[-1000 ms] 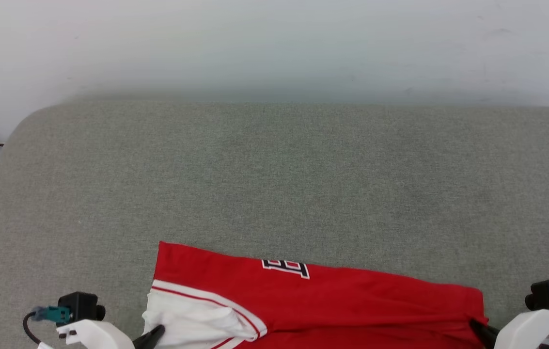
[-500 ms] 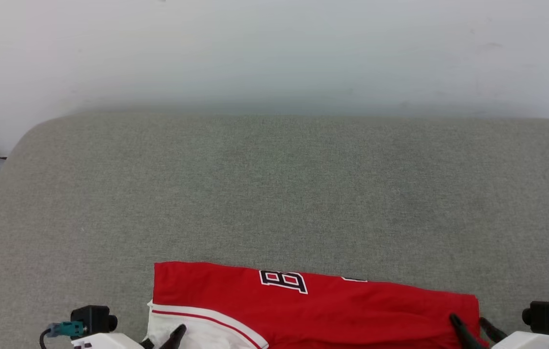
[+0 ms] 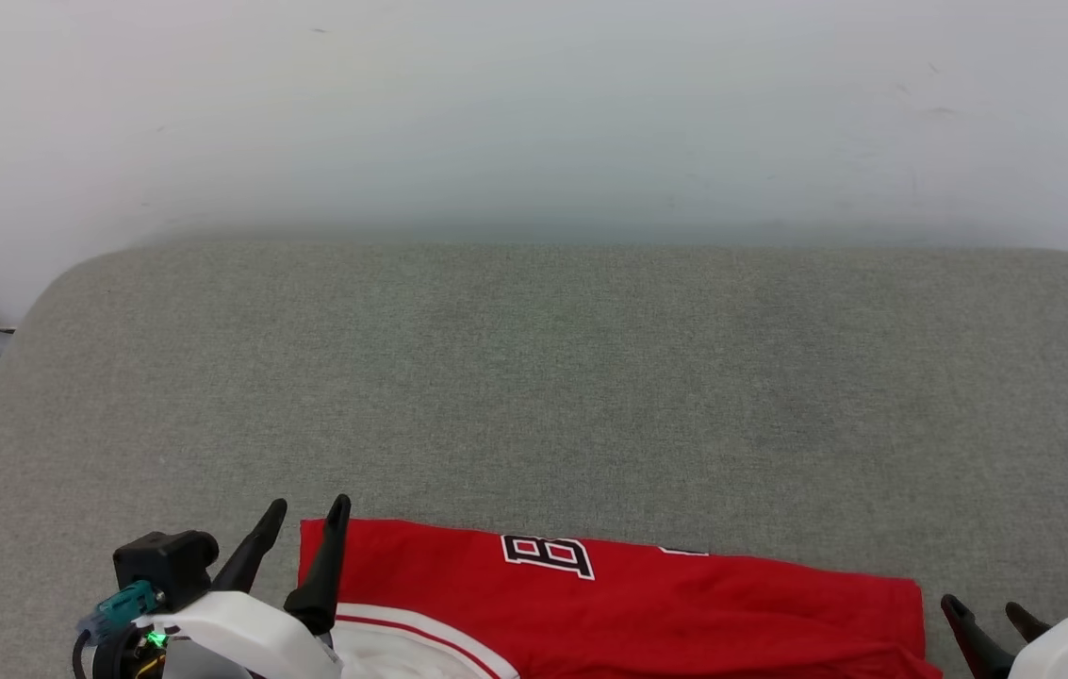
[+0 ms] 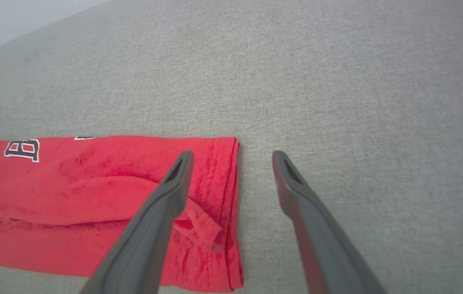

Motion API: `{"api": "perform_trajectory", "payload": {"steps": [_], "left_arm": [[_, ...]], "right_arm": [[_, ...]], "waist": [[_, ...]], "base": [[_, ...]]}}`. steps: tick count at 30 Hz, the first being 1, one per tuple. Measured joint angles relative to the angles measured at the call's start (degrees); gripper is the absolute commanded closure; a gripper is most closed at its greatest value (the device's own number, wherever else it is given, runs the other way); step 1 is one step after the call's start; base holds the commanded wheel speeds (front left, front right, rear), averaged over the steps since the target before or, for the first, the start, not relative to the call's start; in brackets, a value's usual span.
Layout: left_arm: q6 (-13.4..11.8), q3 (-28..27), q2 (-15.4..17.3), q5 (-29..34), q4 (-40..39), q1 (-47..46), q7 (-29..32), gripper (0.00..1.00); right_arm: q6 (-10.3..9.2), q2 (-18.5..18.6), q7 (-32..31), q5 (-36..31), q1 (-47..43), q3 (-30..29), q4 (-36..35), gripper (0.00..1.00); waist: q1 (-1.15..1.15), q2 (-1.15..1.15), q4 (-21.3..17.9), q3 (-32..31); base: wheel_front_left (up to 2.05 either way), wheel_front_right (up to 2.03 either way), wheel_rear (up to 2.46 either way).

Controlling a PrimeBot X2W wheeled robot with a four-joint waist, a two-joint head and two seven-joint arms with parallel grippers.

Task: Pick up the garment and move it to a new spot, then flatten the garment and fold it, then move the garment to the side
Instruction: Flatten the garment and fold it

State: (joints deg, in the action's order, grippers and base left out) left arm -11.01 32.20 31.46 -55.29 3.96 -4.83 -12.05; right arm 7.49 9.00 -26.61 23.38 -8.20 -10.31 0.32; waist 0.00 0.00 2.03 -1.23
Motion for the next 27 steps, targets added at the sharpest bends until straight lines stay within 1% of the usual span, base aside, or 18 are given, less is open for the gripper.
{"api": "perform_trajectory", "payload": {"steps": [7, 8, 10, 14, 18, 23, 24, 25, 26, 27], "left_arm": [[-2.99, -1.38, -1.82, 8.82, -2.71, -0.46, -2.76, 0.0], [-4.07, -2.71, -3.38, 12.61, -4.16, -0.39, -2.85, 0.0], [-4.14, -4.03, -4.54, 15.21, -5.19, -0.26, -2.85, 0.0], [-3.37, -6.76, -6.64, 19.09, -6.34, 0.87, -2.86, 0.0], [-1.77, -8.73, -8.4, 21.75, -6.65, 1.12, -2.86, 0.0], [0.07, -10.83, -10.22, 24.41, -6.57, 1.12, -2.86, 0.0], [0.48, -11.18, -10.54, 24.68, -6.45, 1.13, -2.86, 0.0], [0.79, -11.51, -10.8, 25.01, -6.34, 1.15, -2.86, 0.0], [1.05, -11.9, -11.07, 25.36, -6.19, 1.21, -2.86, 0.0], [1.43, -12.24, -11.38, 25.61, -6.03, 1.26, -2.86, 0.0]], "right_arm": [[0.01, 1.63, -10.26, -1.63, 0.04, -0.12, -2.02, 0.0], [0.01, 2.1, -12.5, -1.78, 0.45, 0.7, -1.87, 0.0], [0.0, 2.32, -13.3, -1.77, 0.99, 1.21, -1.35, 0.0], [0.01, 2.29, -13.51, -1.43, 2.13, 2.18, 1.12, 0.0], [0.01, 2.1, -13.6, -1.04, 3.36, 3.11, 4.74, 0.0], [0.0, 1.92, -15.6, 0.57, 3.74, 4.39, 8.55, 0.0], [-0.01, 1.96, -15.84, 1.04, 4.03, 4.57, 9.0, 0.3], [-0.05, 2.04, -16.03, 1.34, 4.16, 4.83, 9.26, 0.72], [-0.1, 2.08, -16.1, 1.82, 4.28, 5.08, 9.49, 1.0], [-0.1, 2.15, -16.1, 2.13, 4.42, 5.31, 9.67, 1.0]], "waist": [[0.0, 0.0, 0.6, 0.39], [0.0, 0.0, 1.23, 0.89], [0.0, 0.0, 1.72, 1.42], [0.0, 0.0, 2.58, 2.9], [0.01, 0.0, 3.36, 4.58], [0.01, 0.0, 4.14, 6.11], [0.0, 0.0, 4.23, 6.27], [0.0, 0.0, 4.28, 6.37], [0.0, 0.0, 4.3, 6.41], [0.0, 0.0, 4.3, 6.41]], "base": [[0.0, 0.0, 0.0], [0.0, 0.0, 0.0], [0.0, 0.0, 0.0], [0.0, 0.0, 0.0], [0.0, 0.0, 0.0], [0.0, 0.0, 0.0], [0.0, 0.0, 0.0], [0.0, 0.0, 0.0], [0.0, 0.0, 0.0], [0.0, 0.0, 0.0]]}}
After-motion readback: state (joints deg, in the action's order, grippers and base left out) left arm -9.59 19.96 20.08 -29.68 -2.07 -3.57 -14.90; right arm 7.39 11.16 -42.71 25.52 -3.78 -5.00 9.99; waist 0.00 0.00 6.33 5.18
